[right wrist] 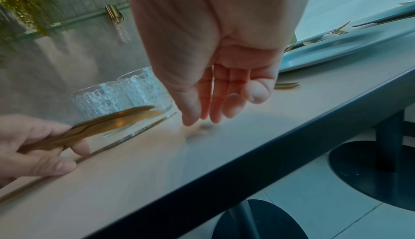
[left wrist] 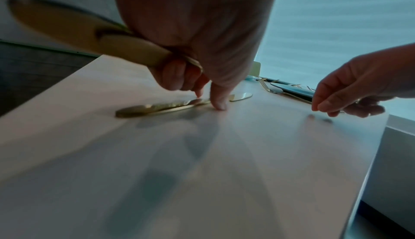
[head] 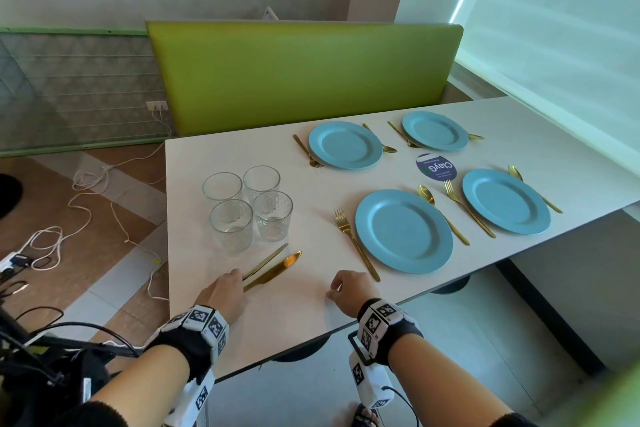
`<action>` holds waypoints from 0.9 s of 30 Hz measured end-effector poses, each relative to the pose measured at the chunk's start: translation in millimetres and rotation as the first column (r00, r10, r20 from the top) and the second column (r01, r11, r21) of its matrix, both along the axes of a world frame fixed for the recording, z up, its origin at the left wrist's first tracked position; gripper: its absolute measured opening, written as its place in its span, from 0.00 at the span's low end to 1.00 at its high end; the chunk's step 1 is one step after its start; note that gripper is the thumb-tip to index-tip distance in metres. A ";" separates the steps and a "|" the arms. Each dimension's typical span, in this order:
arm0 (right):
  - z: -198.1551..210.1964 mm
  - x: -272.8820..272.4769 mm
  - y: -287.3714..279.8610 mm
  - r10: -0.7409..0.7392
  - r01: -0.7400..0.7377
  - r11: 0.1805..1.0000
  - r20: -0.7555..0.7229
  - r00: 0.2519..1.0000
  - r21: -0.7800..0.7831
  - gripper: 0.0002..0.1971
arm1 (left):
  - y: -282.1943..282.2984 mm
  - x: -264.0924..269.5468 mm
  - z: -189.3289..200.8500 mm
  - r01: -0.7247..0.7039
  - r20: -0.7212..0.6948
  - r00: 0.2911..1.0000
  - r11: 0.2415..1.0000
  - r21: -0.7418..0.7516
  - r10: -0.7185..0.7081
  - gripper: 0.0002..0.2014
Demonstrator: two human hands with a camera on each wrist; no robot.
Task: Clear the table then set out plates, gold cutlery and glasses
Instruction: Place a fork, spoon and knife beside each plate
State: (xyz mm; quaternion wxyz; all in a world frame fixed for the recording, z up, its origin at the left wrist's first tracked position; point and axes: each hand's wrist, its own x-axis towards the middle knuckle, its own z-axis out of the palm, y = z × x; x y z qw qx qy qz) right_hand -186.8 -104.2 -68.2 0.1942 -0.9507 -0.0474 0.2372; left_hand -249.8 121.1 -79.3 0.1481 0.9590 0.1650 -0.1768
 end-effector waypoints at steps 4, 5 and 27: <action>-2.9 0.2 1.8 0.000 0.000 1.000 -0.009 1.000 0.008 0.11 | -1.5 4.0 -1.4 0.020 0.011 1.000 0.996 0.082 -0.021 0.12; -3.0 0.0 2.5 -0.002 0.003 1.000 -0.013 1.000 0.013 0.11 | -2.5 5.3 -1.3 0.027 0.010 1.000 0.995 0.092 -0.028 0.13; 24.7 23.4 20.6 -0.210 0.403 0.689 -0.365 0.907 0.603 0.10 | -82.7 61.3 46.2 -0.070 0.036 0.994 0.844 -0.532 0.106 0.12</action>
